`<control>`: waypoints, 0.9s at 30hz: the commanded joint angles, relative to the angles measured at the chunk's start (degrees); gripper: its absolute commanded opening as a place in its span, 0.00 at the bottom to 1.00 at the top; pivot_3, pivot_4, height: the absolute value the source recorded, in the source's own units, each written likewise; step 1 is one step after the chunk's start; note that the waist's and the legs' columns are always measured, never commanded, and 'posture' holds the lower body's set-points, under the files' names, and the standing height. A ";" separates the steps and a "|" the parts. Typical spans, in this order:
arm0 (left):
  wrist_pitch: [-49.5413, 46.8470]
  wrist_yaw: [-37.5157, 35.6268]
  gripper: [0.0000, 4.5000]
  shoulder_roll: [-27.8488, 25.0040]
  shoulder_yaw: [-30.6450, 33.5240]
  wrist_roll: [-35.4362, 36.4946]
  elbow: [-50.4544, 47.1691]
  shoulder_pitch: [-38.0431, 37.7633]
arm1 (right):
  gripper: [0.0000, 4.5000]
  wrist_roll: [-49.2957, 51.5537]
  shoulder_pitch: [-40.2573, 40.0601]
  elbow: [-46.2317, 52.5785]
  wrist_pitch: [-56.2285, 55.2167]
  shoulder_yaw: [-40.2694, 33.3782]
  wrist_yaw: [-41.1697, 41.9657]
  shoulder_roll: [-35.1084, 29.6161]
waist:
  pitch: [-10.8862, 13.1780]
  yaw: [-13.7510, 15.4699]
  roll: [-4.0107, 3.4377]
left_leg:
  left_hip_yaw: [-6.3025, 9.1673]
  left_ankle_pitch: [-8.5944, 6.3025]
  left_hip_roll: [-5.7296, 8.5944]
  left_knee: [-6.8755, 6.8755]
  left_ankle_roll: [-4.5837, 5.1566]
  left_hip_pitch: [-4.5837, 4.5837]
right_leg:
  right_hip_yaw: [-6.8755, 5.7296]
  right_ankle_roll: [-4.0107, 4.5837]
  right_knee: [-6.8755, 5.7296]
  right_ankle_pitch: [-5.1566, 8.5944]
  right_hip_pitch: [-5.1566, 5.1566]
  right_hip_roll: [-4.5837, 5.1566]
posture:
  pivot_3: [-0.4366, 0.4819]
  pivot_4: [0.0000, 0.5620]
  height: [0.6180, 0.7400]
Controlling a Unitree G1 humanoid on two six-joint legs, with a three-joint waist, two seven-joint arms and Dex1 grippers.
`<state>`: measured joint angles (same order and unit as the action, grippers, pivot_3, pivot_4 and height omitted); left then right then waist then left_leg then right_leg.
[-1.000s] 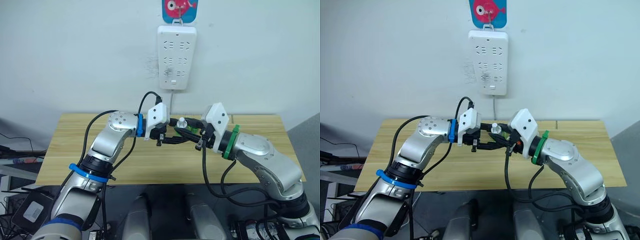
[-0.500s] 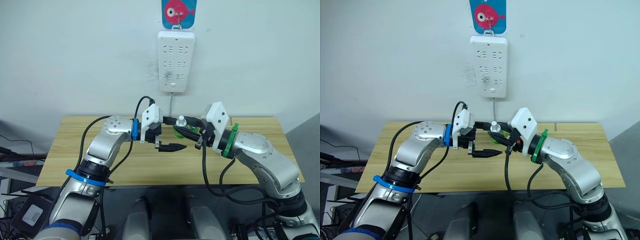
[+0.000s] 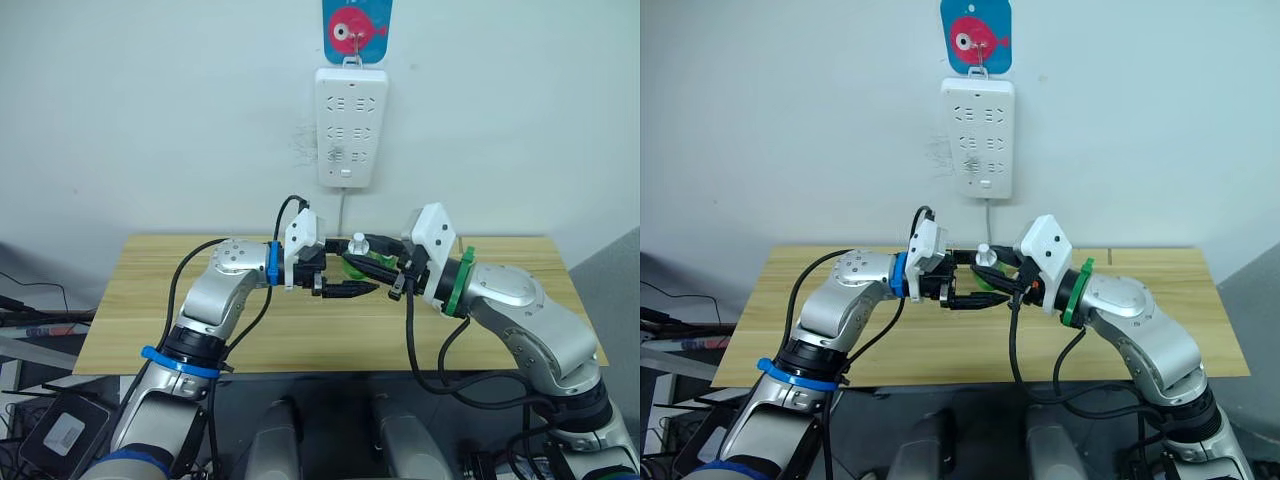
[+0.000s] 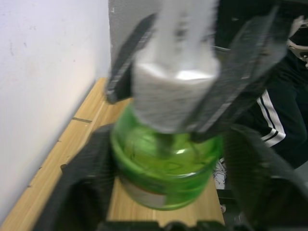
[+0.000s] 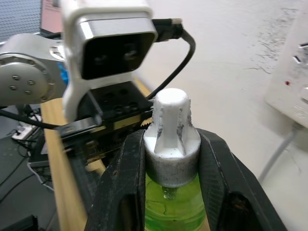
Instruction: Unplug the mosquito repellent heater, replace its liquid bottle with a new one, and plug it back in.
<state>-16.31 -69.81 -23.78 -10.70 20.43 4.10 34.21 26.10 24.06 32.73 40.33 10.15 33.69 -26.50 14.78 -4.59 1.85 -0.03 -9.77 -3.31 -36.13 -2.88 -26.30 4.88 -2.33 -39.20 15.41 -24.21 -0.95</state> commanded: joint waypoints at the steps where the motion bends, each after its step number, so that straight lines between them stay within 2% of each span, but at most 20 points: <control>1: -0.72 -0.30 0.50 0.25 0.63 1.81 -2.09 0.80 | 0.24 1.02 0.60 2.04 -1.13 -1.46 0.87 -0.26 | -0.05 0.01 0.01 | 0.00 0.00 0.01 0.00 0.00 0.01 | 0.00 0.00 0.00 0.00 0.02 0.00 | 0.38 0.33 1.00; 4: -1.77 -0.44 0.50 0.27 0.65 2.52 -3.97 1.39 | 0.24 1.69 0.73 1.54 -1.64 -0.87 3.14 -0.95 | -0.06 0.01 0.00 | 0.00 0.00 0.01 0.00 0.00 0.03 | 0.01 0.00 0.00 0.00 0.03 0.00 | 0.39 0.33 1.00; 8: -1.39 -3.23 0.50 -0.93 -0.10 2.71 -6.32 1.77 | 0.24 1.95 5.28 -6.79 -7.32 2.55 18.46 -5.50 | -0.06 -0.07 0.00 | -0.05 0.00 0.02 0.00 0.01 0.14 | 0.06 0.00 -0.03 0.00 0.08 0.00 | 0.39 0.34 1.00; 10: -0.62 -4.89 0.50 -1.70 -0.84 2.37 -7.44 1.43 | 0.24 1.25 11.40 -14.97 -9.06 4.70 26.18 -6.58 | -0.06 -0.11 0.00 | -0.07 -0.01 0.02 0.02 0.02 0.32 | 0.06 0.00 -0.05 0.00 0.21 0.00 | 0.40 0.35 1.00; 12: -0.81 -4.93 0.50 -1.83 -0.99 2.47 -8.44 1.03 | 0.24 1.80 16.47 -20.10 -7.67 6.04 31.82 -7.63 | -0.06 -0.17 0.00 | -0.11 -0.01 0.00 0.01 0.02 0.42 | 0.10 0.00 -0.12 0.01 0.22 -0.03 | 0.41 0.34 1.00; 14: -1.18 -4.04 0.50 -1.60 -0.72 2.64 -8.99 0.84 | 0.24 3.45 17.95 -20.93 -6.08 5.38 34.32 -8.47 | -0.06 -0.01 0.00 | -0.08 -0.01 0.01 0.01 0.02 0.42 | 0.08 0.01 -0.24 0.01 0.20 -0.03 | 0.42 0.35 1.00; 17: -1.86 -2.92 0.50 -1.51 -0.19 2.78 -9.67 0.27 | 0.46 6.03 17.37 -18.75 -3.81 2.88 35.40 -9.78 | -0.06 0.68 0.00 | -0.01 -0.01 -0.01 0.02 0.02 0.38 | -0.01 0.02 -0.27 0.01 0.18 -0.02 | 0.42 0.36 1.00; 21: -2.86 -1.55 0.50 -2.14 0.24 2.95 -11.33 -1.96 | 0.78 5.54 14.93 -13.93 -3.15 -1.29 31.69 -12.59 | -0.06 1.20 0.00 | -0.07 -0.01 0.02 -0.01 0.02 0.35 | 0.06 0.02 -0.30 0.01 0.15 0.01 | 0.41 0.36 1.00; 24: -3.49 1.22 0.50 -1.64 0.32 2.49 -12.40 -3.25 | 0.78 6.34 10.35 -7.98 -1.03 -5.81 25.70 -13.13 | -0.06 1.23 0.00 | -0.08 -0.01 0.02 -0.05 0.02 0.40 | 0.08 0.01 -0.41 0.01 0.15 0.01 | 0.40 0.36 1.00; 27: -2.73 4.55 0.50 -0.60 -0.46 0.99 -13.04 -4.68 | 0.78 6.79 1.20 3.44 2.95 -11.07 13.54 -9.96 | -0.07 1.45 0.01 | 0.00 -0.01 0.01 -0.05 0.02 0.40 | 0.03 -0.01 -0.49 0.03 0.16 -0.01 | 0.38 0.38 1.00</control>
<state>-19.74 -66.84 -25.00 -10.97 21.67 -6.50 29.72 31.20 26.96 29.69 41.61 2.02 52.81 -37.74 14.71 -3.14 1.85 -0.06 -9.78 -3.30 -36.19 -2.86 -25.90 4.94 -2.33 -39.70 15.45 -24.06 -0.96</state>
